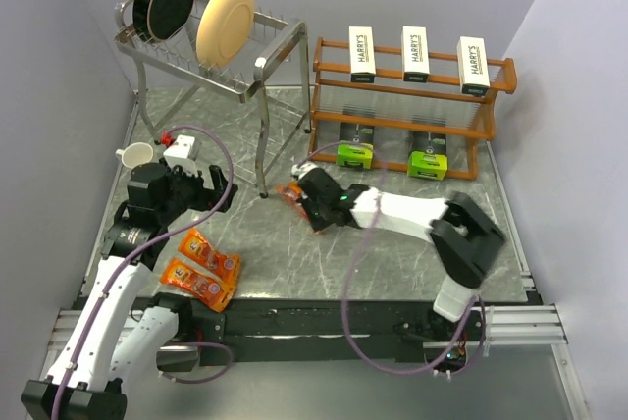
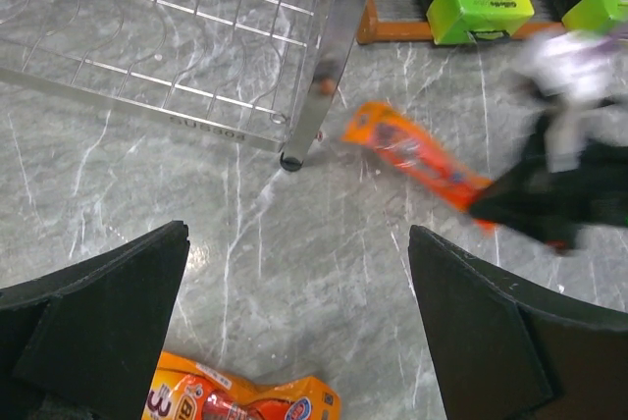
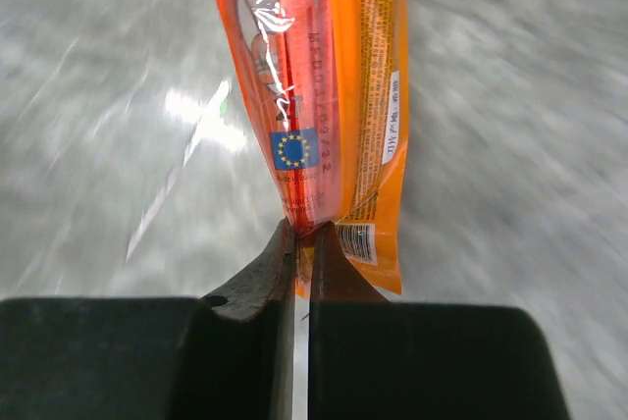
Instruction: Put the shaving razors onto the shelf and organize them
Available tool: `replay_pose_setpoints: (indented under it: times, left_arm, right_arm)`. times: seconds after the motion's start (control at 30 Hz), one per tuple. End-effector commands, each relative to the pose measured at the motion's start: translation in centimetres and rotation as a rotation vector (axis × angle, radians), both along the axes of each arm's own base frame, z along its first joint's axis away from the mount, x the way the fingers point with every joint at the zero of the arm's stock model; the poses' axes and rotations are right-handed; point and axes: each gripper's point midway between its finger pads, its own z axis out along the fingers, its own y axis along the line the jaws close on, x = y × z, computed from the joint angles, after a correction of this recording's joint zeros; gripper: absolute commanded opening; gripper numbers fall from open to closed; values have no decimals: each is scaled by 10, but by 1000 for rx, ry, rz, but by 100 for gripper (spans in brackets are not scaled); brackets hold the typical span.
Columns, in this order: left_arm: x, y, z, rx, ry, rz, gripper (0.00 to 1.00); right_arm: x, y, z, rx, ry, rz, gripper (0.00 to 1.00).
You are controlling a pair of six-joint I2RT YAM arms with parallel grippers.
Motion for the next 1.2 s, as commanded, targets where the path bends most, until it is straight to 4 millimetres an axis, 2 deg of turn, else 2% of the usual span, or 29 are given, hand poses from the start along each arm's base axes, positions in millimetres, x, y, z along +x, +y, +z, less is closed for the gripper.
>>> replay_pose_setpoints:
  times: [0.0, 0.03, 0.07, 0.1, 0.13, 0.17, 0.23, 0.3, 0.37, 0.5, 0.63, 0.7, 0.73, 1.17]
  left_arm:
    - [10, -6, 12, -39, -57, -12, 100]
    - [11, -6, 14, -43, -60, -13, 99]
    - [13, -8, 18, -50, -75, -21, 99]
    - [14, -10, 19, -56, -76, -29, 99]
    - [16, -11, 21, -63, -81, -30, 99]
    - [17, -14, 23, -72, -84, -37, 99]
    - [20, -17, 25, -87, -78, -48, 100]
    - [25, -22, 29, -93, -80, -59, 99]
    - [29, -26, 29, -93, -73, -67, 100]
    - [38, -33, 45, -111, -113, -77, 100]
    - [43, -36, 45, -127, -117, -64, 99]
    - [43, -36, 42, -135, -108, -58, 100]
    - [42, -36, 41, -138, -106, -58, 99]
    - [31, -35, 37, -144, -97, -68, 100]
  right_arm:
    - [8, -33, 81, 87, -126, -46, 0]
    - [6, -41, 101, 117, -156, -56, 0]
    - [7, -63, 102, 90, -140, -103, 0]
    - [9, -75, 110, 88, -147, -142, 0]
    - [11, -90, 124, 102, -171, -195, 0]
    - [19, -118, 130, 52, -201, -287, 0]
    - [25, -147, 146, 10, -262, -375, 0]
    - [33, -182, 155, -58, -316, -469, 0]
    - [36, -210, 154, -127, -344, -541, 0]
    - [48, -272, 149, -182, -334, -753, 0]
    - [74, -300, 171, -177, -414, -853, 0]
    - [84, -307, 172, -188, -416, -869, 0]
    - [90, -314, 180, -181, -434, -891, 0]
    - [143, -333, 183, -242, -456, -893, 0]
